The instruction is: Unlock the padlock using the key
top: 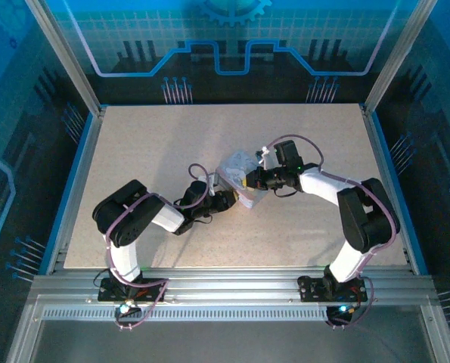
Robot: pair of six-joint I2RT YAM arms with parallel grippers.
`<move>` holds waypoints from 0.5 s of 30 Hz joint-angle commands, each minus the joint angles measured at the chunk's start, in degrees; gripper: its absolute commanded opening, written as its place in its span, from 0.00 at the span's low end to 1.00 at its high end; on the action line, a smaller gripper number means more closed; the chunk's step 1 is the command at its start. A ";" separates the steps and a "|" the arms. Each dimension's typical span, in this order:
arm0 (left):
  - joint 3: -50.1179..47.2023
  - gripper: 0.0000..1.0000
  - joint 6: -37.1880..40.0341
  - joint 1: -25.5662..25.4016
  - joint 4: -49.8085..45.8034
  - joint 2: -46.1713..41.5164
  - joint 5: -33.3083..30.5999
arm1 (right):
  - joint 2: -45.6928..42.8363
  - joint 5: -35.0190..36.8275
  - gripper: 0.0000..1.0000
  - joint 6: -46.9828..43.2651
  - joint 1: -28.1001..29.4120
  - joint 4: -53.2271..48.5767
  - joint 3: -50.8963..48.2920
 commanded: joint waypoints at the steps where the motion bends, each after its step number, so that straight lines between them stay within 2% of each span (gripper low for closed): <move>1: 0.45 0.26 -0.79 -0.75 -1.50 -3.16 0.36 | -4.62 3.97 0.00 -1.61 0.54 -1.88 -1.56; 6: -0.39 0.26 -4.41 -1.18 -4.10 -5.99 0.86 | -11.62 7.58 0.00 -4.28 1.12 -2.93 -4.44; 15: 0.16 0.26 -10.06 -1.60 -12.27 -10.58 1.55 | -23.48 16.46 0.00 -6.52 7.25 -0.71 -15.92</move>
